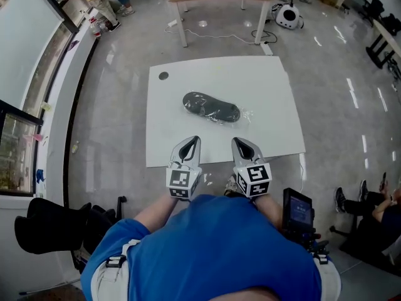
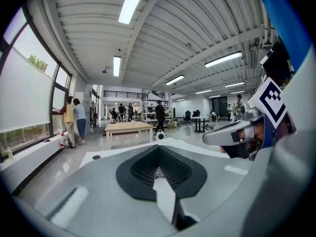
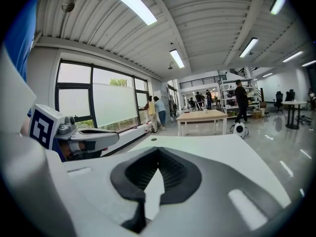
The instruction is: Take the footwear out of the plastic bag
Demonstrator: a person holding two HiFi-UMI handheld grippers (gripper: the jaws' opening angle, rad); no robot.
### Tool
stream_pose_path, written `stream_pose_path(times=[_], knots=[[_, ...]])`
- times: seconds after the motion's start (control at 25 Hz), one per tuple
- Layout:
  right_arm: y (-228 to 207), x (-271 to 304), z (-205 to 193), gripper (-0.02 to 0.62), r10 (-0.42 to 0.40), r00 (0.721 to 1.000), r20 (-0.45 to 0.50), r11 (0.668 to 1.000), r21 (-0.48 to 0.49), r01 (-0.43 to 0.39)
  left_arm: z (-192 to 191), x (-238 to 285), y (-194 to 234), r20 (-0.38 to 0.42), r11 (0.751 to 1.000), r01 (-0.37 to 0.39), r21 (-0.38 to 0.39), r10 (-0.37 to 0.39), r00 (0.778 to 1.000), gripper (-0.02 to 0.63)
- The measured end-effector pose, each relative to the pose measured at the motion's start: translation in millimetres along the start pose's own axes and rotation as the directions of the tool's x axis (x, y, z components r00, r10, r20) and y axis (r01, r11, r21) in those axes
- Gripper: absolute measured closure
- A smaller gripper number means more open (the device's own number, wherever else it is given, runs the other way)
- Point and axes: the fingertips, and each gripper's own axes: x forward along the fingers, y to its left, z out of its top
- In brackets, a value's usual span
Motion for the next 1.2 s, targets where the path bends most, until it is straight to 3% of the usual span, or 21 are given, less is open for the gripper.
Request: stream_pose_path(times=[0.36, 0.6, 0.8, 1.0, 1.2], knots=[[-49.5, 56.9, -29.1, 0.592, 0.131, 0.984, -0.122, 0.989, -0.058, -0.139, -25.3, 67.9, 6.0, -0.123, 0.996, -0.086, 0.017, 0.088, 0.989, 0.600], [-42.6, 98.2, -52.7, 0.588, 0.180, 0.953, -0.243, 0.934, -0.262, -0.243, -39.4, 87.3, 21.2, -0.176, 0.992, -0.119, 0.035, 0.124, 0.977, 0.600], [-31.8, 136.7, -80.8, 0.493, 0.168, 0.921, -0.352, 0.842, -0.435, -0.320, -54.1, 94.5, 45.0, -0.219, 0.991, -0.131, 0.028, 0.134, 0.967, 0.600], [-28.6, 169.0, -130.3, 0.421, 0.068, 0.873, -0.483, 0.688, -0.611, -0.392, -77.2, 95.6, 65.0, -0.270, 0.993, -0.119, 0.025, 0.122, 0.955, 0.598], [-37.6, 195.0, -166.0, 0.419, -0.054, 0.842, -0.537, 0.549, -0.720, -0.425, -94.7, 94.2, 83.5, -0.302, 0.992, -0.122, 0.026, 0.125, 0.945, 0.598]])
